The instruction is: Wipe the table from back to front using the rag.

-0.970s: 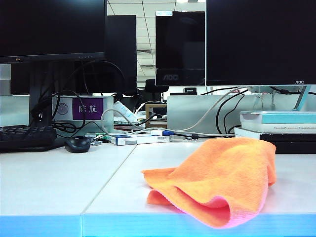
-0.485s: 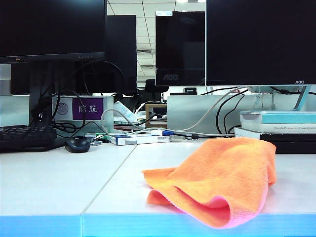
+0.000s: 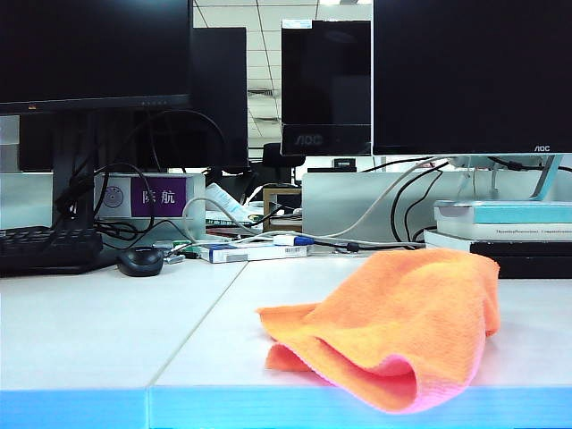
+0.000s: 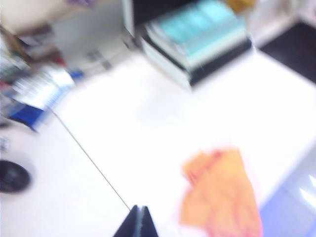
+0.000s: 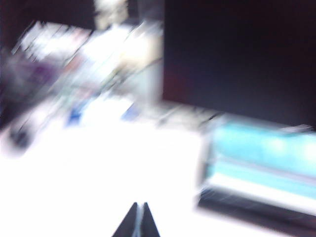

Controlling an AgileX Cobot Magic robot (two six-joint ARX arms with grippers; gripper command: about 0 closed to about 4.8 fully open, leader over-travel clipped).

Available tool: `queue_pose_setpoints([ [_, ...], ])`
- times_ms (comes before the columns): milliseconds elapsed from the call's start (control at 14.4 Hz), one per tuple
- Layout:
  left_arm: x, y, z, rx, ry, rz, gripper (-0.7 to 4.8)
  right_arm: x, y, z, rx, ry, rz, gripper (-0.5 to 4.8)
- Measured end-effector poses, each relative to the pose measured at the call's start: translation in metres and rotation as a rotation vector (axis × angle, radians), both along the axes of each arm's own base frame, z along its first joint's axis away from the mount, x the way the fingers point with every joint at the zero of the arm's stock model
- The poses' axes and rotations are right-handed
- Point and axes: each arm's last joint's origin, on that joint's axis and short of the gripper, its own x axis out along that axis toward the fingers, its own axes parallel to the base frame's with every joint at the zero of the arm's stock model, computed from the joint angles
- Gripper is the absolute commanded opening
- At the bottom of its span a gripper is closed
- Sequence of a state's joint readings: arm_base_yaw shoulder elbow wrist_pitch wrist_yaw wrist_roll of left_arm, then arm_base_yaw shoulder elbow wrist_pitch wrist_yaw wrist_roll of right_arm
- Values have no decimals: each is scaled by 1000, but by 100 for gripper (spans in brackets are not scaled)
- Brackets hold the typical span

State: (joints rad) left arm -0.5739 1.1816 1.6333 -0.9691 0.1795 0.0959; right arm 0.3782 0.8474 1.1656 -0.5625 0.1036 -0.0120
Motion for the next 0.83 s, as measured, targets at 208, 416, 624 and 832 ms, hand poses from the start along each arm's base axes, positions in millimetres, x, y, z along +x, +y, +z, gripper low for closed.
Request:
queue_pose_setpoints([
  [208,5,-13,-9,51,75,-42,-6,9,31,-21,-106,165,151,-5],
  [416,4,-13,-5,43,43,-60,-6,14,66,-55,-299,400,316,-5],
  [624,3,-13,3,8,3,-76,-6,29,92,-88,-389,610,449,201],
  [832,3,-14,5,-5,-9,-88,-6,46,105,-116,-466,770,442,171],
])
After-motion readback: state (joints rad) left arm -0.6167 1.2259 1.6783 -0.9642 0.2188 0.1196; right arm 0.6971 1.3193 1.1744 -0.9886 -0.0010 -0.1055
